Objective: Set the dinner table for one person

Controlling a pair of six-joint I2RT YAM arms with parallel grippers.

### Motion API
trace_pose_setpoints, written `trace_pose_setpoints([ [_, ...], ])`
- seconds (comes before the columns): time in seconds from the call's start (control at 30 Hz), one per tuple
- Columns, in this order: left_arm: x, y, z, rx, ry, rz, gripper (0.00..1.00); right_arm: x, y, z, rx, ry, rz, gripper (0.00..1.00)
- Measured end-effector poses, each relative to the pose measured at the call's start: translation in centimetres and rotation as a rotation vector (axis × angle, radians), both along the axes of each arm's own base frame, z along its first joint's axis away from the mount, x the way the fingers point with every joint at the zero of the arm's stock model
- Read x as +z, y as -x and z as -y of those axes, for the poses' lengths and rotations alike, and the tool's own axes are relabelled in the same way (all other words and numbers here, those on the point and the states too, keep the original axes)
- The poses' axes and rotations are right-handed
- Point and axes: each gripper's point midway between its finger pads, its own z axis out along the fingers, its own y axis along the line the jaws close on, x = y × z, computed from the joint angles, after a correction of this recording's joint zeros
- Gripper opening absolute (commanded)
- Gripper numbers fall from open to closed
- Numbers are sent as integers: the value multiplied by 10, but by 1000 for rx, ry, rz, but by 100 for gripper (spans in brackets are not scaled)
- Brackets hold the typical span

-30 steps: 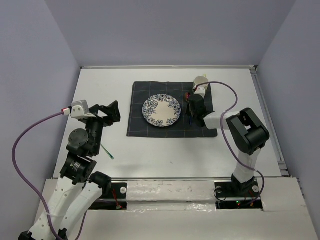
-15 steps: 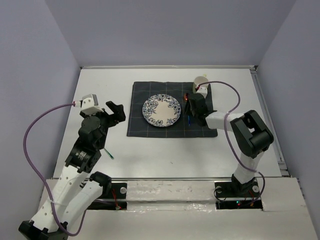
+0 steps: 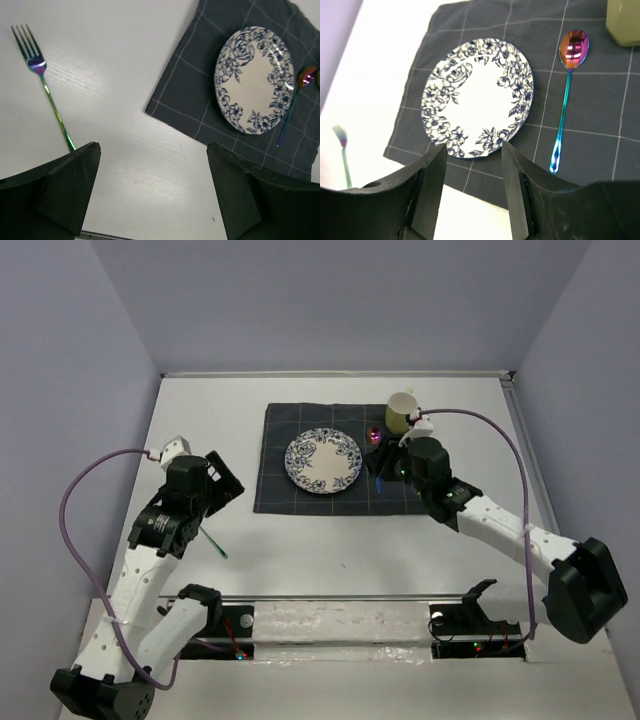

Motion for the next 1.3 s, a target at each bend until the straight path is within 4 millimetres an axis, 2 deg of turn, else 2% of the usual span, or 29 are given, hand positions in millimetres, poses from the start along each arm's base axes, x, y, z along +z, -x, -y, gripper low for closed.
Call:
trace_pose_setpoints([
  [0.03,-7,3,-2,15,11,-32,99,6,4,2,5,-6,4,58],
  [0.23,-53,10,-16,104,-16,-249,97,39,34,23,8,-40,65,60],
  [0.37,-85,10,-25,158,-68,-368,97,34,48,35,-5,-32,61,61],
  [0.47,-96,11,-37,203,-103,-402,97,23,55,40,-2,-13,30,61],
  [0.6,-113,12,-49,251,-131,-435,92,25,59,39,13,-18,27,60],
  [0.8,-159,10,-75,341,-151,-564,76,30,62,40,15,-31,42,59],
  [0.93,-178,14,-89,381,-149,-608,65,25,64,41,15,-26,32,59],
  [1.1,-188,10,-105,422,-135,-599,43,25,63,41,15,-27,33,59],
  [1.2,-192,5,-114,438,-124,-583,26,25,63,41,15,-27,33,58],
  [1.23,-192,3,-116,442,-120,-578,26,25,63,41,15,-27,33,58],
  [1.27,-193,-2,-118,443,-117,-565,16,25,63,41,14,-27,33,58],
  [1.3,-193,-5,-120,443,-118,-555,10,25,63,41,14,-27,33,58],
])
